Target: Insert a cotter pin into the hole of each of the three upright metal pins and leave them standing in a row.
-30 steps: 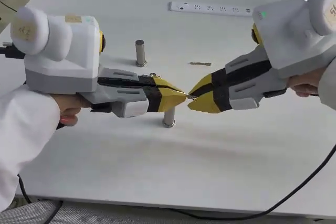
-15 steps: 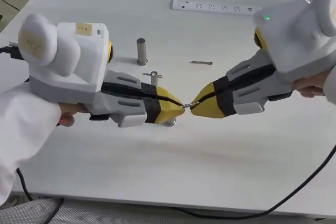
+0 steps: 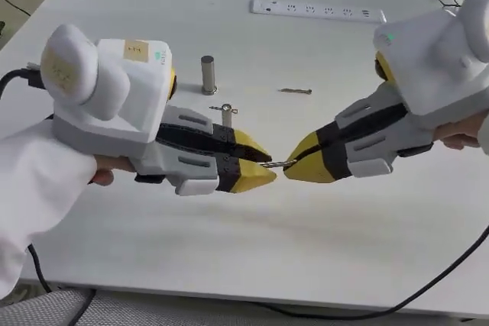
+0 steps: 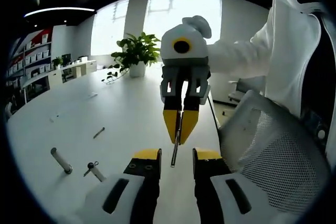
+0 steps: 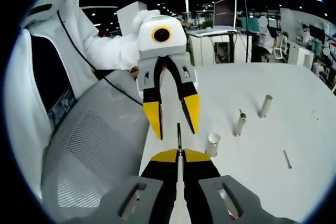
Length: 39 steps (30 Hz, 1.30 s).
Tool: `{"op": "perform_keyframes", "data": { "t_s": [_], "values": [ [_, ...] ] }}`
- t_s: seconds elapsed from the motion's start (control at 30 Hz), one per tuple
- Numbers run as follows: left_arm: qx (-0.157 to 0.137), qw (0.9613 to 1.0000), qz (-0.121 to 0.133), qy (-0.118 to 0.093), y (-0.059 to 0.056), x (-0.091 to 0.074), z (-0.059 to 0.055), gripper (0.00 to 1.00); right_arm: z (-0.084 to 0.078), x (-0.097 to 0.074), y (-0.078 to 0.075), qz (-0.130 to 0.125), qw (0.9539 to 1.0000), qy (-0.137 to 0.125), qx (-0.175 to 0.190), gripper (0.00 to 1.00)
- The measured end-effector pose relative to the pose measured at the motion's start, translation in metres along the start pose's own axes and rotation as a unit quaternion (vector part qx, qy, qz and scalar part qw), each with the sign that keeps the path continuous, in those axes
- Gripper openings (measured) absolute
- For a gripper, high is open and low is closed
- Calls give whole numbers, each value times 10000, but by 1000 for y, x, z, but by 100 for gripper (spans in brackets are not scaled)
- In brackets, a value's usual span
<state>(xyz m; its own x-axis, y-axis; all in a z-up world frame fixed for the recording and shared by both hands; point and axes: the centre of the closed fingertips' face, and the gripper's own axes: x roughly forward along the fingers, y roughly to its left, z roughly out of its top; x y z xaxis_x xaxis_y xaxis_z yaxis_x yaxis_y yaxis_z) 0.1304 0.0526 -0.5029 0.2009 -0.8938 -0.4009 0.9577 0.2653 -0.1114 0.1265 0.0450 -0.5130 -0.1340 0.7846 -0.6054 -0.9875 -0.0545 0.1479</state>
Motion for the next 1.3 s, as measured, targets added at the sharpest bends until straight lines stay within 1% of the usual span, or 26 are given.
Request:
{"op": "perform_keyframes", "data": {
  "t_s": [0.07, 0.13, 0.2, 0.23, 0.27, 0.33, 0.4, 0.43, 0.47, 0.57, 0.63, 0.67, 0.73, 0.8, 0.93, 1.03, 1.1, 1.17, 1.23, 1.3],
  "values": [
    [-21, 9999, 112, -20, 4, 1, -3, 27, -2, -2, -5, -105, 9999, -9, 4, 0],
    [-62, 9996, 254, -44, 8, 3, -5, 34, -5, -4, -11, -231, 9997, -4, 5, 0],
    [-120, 9981, 602, -15, 19, 3, -11, 44, -8, -5, -18, -382, 9993, 0, 26, 0],
    [-116, 9970, 767, 37, 25, 3, -15, 46, -10, -5, -21, -434, 9990, 1, 41, 0],
    [-214, 9964, 820, 62, 27, 4, -19, 48, -12, -6, -23, -479, 9988, 15, 27, 0],
    [-331, 9953, 912, 24, 32, 5, -22, 48, -16, -6, -29, -595, 9982, 61, -12, 0],
    [-665, 9908, 1174, -100, 42, 6, -27, 46, -19, -5, -34, -679, 9976, 98, 5, 0],
    [-910, 9867, 1336, -199, 49, 7, -30, 44, -21, -4, -36, -697, 9975, 107, 26, 0],
    [-1011, 9850, 1384, -209, 52, 8, -33, 43, -23, -4, -38, -709, 9974, 108, 62, 0],
    [-1087, 9845, 1370, -142, 55, 14, -43, 43, -27, -3, -42, -743, 9971, 148, 107, 0],
    [-1004, 9845, 1433, -107, 58, 16, -47, 36, -30, -2, -44, -750, 9969, 179, 139, 0],
    [-1042, 9842, 1433, -56, 59, 18, -50, 32, -31, -2, -45, -758, 9968, 178, 152, 0],
    [-1027, 9843, 1439, 22, 60, 21, -55, 31, -32, -1, -47, -756, 9968, 171, 190, 0],
    [-1040, 9847, 1399, 52, 60, 24, -58, 31, -33, 0, -47, -752, 9968, 170, 195, 0],
    [-1019, 9853, 1365, 98, 59, 28, -60, 25, -36, 3, -47, -720, 9969, 208, 222, 0],
    [-1037, 9846, 1403, 112, 61, 28, -62, 23, -36, 5, -47, -704, 9970, 191, 242, 0],
    [-957, 9844, 1473, 131, 64, 26, -62, 21, -36, 6, -47, -693, 9971, 182, 250, 0],
    [-974, 9846, 1446, 126, 64, 26, -62, 16, -36, 7, -48, -689, 9971, 185, 247, 0],
    [-943, 9855, 1402, 128, 63, 26, -61, 15, -35, 8, -48, -682, 9972, 170, 260, 0],
    [-975, 9856, 1376, 150, 63, 27, -63, 13, -35, 9, -49, -683, 9972, 149, 274, 0]
  ]
}}
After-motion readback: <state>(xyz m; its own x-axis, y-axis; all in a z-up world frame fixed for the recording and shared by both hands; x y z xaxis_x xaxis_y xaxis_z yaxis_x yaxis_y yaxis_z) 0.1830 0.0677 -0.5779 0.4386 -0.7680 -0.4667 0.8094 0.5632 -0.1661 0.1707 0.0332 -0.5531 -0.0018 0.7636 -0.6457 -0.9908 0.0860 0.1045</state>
